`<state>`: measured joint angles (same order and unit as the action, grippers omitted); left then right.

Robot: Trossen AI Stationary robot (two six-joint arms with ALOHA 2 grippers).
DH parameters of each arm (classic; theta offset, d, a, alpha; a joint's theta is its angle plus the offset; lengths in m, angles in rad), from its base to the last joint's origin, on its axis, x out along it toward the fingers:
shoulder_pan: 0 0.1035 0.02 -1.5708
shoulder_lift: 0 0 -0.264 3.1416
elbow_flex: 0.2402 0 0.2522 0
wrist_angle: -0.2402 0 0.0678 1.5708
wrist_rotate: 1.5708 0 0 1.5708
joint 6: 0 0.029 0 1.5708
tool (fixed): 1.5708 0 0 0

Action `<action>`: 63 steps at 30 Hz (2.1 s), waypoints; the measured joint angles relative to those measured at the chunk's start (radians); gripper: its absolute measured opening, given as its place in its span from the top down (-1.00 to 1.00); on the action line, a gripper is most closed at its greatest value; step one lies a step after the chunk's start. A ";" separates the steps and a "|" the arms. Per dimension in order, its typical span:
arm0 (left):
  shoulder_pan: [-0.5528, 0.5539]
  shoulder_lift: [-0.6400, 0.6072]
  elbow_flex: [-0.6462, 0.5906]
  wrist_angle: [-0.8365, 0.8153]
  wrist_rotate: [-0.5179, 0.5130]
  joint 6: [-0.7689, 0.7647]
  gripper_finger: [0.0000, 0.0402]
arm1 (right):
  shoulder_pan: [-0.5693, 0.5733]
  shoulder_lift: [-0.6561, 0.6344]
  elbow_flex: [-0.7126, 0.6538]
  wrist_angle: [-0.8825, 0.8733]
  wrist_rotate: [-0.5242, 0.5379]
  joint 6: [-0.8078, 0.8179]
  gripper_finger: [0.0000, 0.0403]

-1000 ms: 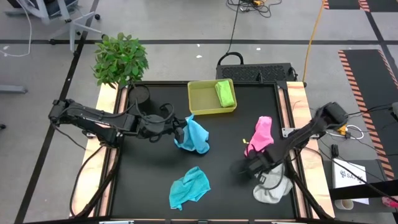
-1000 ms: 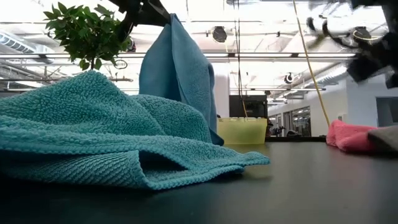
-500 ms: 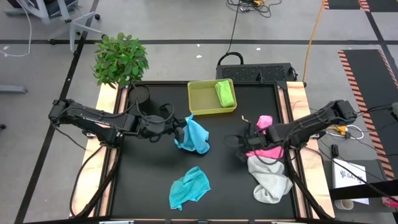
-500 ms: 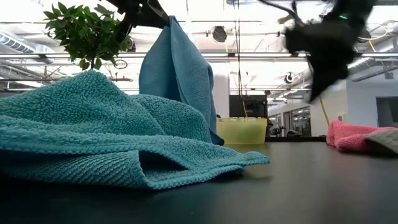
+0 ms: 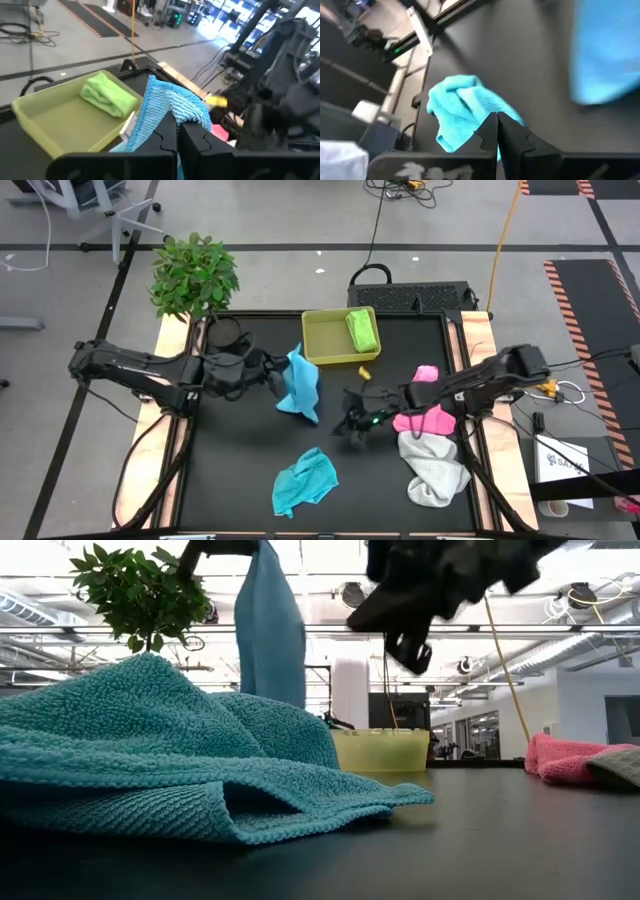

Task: Fold microfiber towels
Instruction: Fold the left blue microfiber cloth

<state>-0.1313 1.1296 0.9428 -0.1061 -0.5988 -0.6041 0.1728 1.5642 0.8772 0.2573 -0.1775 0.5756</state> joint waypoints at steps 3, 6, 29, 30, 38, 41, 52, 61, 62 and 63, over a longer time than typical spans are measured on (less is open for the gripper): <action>0.000 -0.008 0.000 -0.048 -0.006 -0.002 1.00 | 0.019 0.121 0.021 0.061 -0.015 0.002 1.00; 0.000 -0.008 0.000 -0.077 -0.007 -0.013 1.00 | 0.043 0.250 0.117 0.028 -0.044 -0.042 1.00; -0.004 -0.008 0.000 -0.162 -0.004 -0.072 1.00 | 0.059 0.509 0.301 -0.425 -0.115 -0.102 1.00; -0.004 -0.008 0.000 -0.165 -0.004 -0.072 1.00 | 0.069 0.498 0.284 -0.475 -0.119 -0.089 1.00; -0.004 -0.008 0.000 -0.192 -0.001 -0.086 1.00 | 0.137 0.283 0.075 -0.711 -0.149 0.038 1.00; -0.004 -0.008 0.000 -0.192 -0.001 -0.086 1.00 | 0.164 0.146 -0.015 -0.822 -0.151 0.131 1.00; -0.004 -0.008 0.000 -0.177 -0.001 -0.088 1.00 | 0.275 -0.354 -0.158 -1.045 -0.223 0.386 1.00; -0.003 -0.008 0.000 0.004 -0.004 -0.032 1.00 | 0.193 -0.503 -0.153 -0.692 0.238 0.313 1.00; -0.001 -0.008 0.000 0.032 -0.008 -0.025 1.00 | 0.170 -0.494 -0.153 -0.653 0.275 0.271 1.00; 0.001 -0.008 0.000 0.054 -0.014 -0.022 1.00 | 0.142 -0.482 -0.153 -0.605 0.311 0.226 1.00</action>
<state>-0.1305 1.1213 0.9432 -0.0518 -0.6124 -0.6259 0.3150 1.0818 0.7242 -0.3479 0.1332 0.8015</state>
